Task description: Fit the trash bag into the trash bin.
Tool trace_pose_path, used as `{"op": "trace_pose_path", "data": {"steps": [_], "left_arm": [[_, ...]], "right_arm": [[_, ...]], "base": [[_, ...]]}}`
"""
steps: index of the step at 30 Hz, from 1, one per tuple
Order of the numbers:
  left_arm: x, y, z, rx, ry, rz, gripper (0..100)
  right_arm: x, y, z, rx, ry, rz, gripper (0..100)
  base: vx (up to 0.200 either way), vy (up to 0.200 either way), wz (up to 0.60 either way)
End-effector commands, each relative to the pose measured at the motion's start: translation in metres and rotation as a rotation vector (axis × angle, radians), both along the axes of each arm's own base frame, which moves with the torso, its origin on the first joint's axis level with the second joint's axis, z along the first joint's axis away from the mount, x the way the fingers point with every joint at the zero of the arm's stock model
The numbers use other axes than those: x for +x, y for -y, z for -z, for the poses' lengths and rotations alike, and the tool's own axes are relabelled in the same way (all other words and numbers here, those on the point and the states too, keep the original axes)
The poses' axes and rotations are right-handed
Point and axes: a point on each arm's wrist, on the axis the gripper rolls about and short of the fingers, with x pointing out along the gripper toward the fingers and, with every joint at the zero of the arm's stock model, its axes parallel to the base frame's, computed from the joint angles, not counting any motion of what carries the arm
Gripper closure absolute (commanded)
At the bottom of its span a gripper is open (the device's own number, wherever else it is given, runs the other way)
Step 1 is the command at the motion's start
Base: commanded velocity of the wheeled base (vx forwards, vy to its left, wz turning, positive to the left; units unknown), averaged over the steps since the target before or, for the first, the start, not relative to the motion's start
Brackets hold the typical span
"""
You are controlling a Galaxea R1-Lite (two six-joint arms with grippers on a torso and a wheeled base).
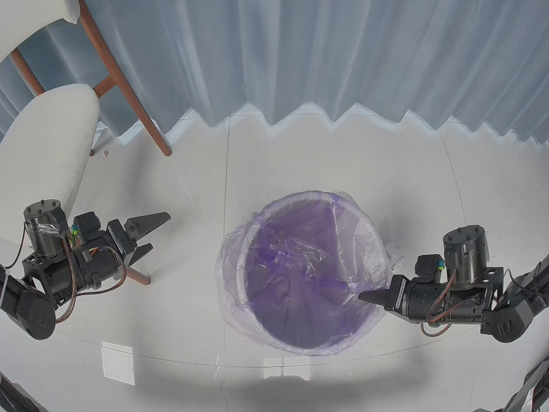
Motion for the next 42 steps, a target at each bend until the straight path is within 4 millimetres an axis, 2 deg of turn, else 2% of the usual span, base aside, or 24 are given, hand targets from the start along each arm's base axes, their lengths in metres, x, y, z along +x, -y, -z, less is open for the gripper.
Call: {"op": "trace_pose_path", "data": {"steps": [1,4,5,6,11,16,21,22,27,36,37,42], "left_arm": [[-0.009,0.02,-0.023,0.031,0.082,0.082,0],[-0.016,0.045,-0.015,0.122,0.05,0.175,0],[-0.016,0.045,-0.015,0.122,0.05,0.175,0],[-0.02,0.061,-0.007,0.231,0.043,0.204,0],[-0.022,0.094,0.012,0.374,0.01,0.212,0],[-0.024,0.108,0.02,0.411,-0.017,0.254,0],[-0.023,0.115,0.03,0.48,-0.106,0.252,0],[-0.014,0.121,0.03,0.496,-0.118,0.23,0],[0.005,0.132,0.037,0.524,-0.14,0.201,0],[0.018,0.14,0.055,0.583,-0.204,0.16,0],[0.02,0.141,0.056,0.589,-0.205,0.149,100],[0.023,0.142,0.056,0.59,-0.202,0.134,100]], "right_arm": [[0.028,-0.008,0.004,-0.126,0.013,0.056,100],[0.038,-0.014,-0.008,-0.141,0.012,0.061,100],[0.038,-0.014,-0.008,-0.141,0.012,0.061,100],[0.042,-0.018,-0.015,-0.167,-0.007,0.051,100],[0.046,-0.023,-0.021,-0.268,-0.04,0.048,100],[0.05,-0.023,-0.011,-0.371,-0.014,0.049,100],[0.046,-0.027,-0.01,-0.381,-0.007,0.029,100],[0.043,-0.03,-0.01,-0.385,-0.006,0.015,100],[0.034,-0.04,-0.009,-0.395,0.0,-0.019,100],[0.028,-0.049,-0.01,-0.405,0.017,-0.043,100],[0.028,-0.049,-0.01,-0.404,0.019,-0.043,100],[0.026,-0.049,-0.01,-0.402,0.02,-0.044,100]], "base": [[0.0,0.0,0.0],[0.0,0.0,0.0],[0.0,0.0,0.0],[0.0,0.0,0.0],[0.0,0.0,0.0],[0.0,0.0,0.0],[0.0,0.0,0.0],[0.0,0.0,0.0],[0.0,0.0,0.0],[0.0,0.0,0.0],[0.0,0.0,0.0],[0.0,0.0,0.0]]}}
